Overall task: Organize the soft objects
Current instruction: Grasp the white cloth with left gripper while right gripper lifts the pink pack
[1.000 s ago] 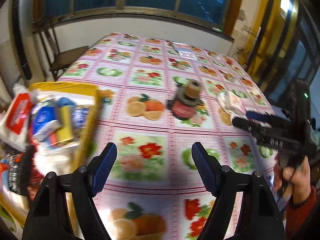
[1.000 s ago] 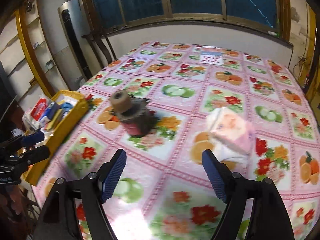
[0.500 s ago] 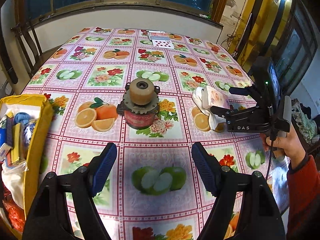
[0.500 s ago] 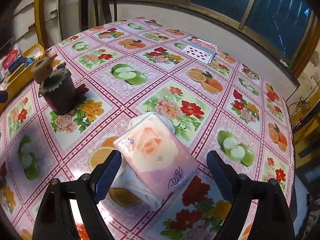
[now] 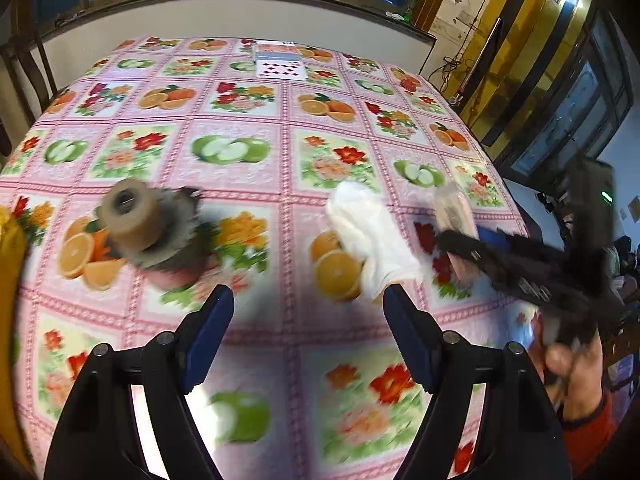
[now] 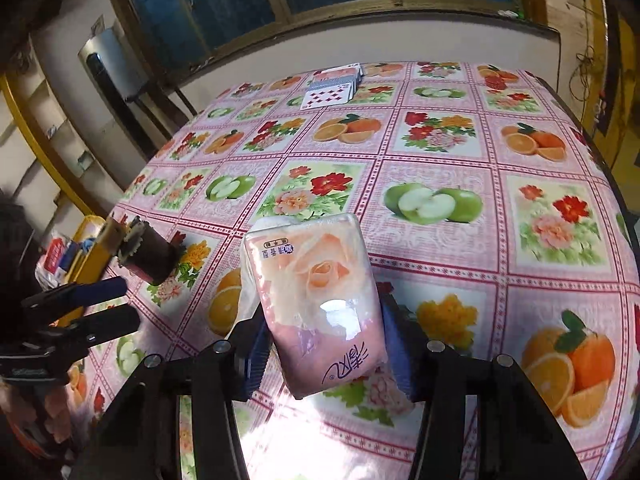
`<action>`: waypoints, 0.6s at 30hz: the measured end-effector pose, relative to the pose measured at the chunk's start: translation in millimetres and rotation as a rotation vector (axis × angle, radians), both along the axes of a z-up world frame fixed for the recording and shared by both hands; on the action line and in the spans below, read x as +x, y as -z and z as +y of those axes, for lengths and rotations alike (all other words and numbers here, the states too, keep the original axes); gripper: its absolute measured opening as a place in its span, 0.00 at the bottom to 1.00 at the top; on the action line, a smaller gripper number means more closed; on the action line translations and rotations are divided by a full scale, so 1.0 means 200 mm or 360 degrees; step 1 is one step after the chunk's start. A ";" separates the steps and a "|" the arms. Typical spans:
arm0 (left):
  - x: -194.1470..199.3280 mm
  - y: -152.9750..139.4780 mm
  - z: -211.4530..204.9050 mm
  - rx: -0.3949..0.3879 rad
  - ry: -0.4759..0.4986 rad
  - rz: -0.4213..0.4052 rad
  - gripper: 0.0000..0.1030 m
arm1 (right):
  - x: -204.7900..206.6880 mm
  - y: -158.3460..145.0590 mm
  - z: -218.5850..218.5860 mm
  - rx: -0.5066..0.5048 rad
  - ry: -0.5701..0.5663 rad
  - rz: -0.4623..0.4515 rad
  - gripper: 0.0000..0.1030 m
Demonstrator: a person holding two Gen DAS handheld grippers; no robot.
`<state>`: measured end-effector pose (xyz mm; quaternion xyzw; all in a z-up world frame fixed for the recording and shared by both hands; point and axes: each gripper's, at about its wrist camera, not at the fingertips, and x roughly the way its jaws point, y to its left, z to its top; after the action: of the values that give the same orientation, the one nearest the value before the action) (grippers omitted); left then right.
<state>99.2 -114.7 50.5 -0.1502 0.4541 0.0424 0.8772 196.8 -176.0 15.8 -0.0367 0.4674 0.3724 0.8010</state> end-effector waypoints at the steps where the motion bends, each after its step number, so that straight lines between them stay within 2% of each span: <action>1: 0.05 0.02 -0.02 -0.0006 0.0003 0.0012 0.75 | -0.02 -0.02 -0.04 0.0000 0.0041 -0.0001 0.51; 4: 0.21 0.09 -0.06 -0.0054 -0.0044 0.0082 0.75 | -0.08 -0.07 -0.12 0.0043 0.0071 0.0011 0.51; 8: 0.36 0.16 -0.10 -0.0016 -0.0121 0.0095 0.74 | -0.14 -0.10 -0.19 0.0073 0.0080 0.0011 0.51; 12: 0.47 0.22 -0.16 -0.0060 -0.0096 0.0161 0.76 | -0.17 -0.11 -0.23 0.0135 0.0095 0.0027 0.52; 15: 0.50 0.22 -0.20 -0.0016 -0.0063 0.0138 0.81 | -0.20 -0.12 -0.23 0.0182 0.0089 0.0025 0.52; 17: 0.51 0.23 -0.21 0.0004 -0.0027 0.0133 0.81 | -0.23 -0.13 -0.22 0.0189 0.0084 0.0009 0.52; 18: 0.50 0.23 -0.23 0.0059 -0.0003 0.0149 0.79 | -0.25 -0.13 -0.22 0.0197 0.0086 0.0004 0.52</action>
<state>199.9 -159.9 4.6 -0.1322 0.4936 0.0585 0.8576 147.3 -219.1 42.3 0.0260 0.4452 0.3790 0.8108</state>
